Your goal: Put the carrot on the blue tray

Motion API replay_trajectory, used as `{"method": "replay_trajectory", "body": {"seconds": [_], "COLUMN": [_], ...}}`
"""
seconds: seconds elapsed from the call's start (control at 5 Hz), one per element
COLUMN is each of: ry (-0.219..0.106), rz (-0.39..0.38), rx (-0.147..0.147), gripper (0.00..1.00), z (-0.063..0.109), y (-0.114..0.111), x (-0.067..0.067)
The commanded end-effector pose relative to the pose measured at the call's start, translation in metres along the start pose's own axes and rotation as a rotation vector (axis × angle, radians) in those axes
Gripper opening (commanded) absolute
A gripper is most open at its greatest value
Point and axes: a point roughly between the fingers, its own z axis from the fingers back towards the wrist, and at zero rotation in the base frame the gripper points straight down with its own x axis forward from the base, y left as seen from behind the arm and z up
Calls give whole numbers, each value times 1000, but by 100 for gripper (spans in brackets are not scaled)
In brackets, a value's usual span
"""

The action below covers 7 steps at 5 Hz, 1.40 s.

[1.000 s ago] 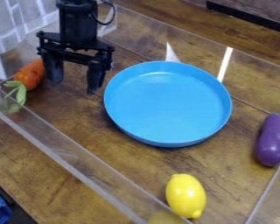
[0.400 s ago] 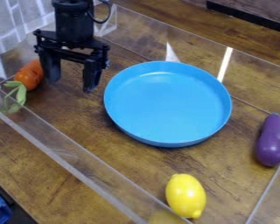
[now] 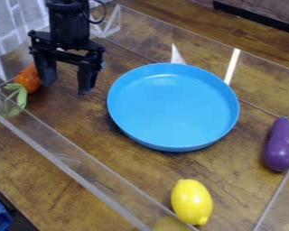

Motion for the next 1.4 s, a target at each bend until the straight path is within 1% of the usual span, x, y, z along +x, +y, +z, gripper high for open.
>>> {"method": "replay_trajectory", "body": {"seconds": [0.0, 0.4, 0.6, 1.2], "ry": [-68, -84, -95, -123], "rz": [15, 15, 10, -15], "rx": [7, 1, -12, -35], "gripper": [100, 100, 100, 100], "z": [16, 17, 19, 21], "y": [15, 25, 32, 47], "x": [3, 3, 3, 5]}}
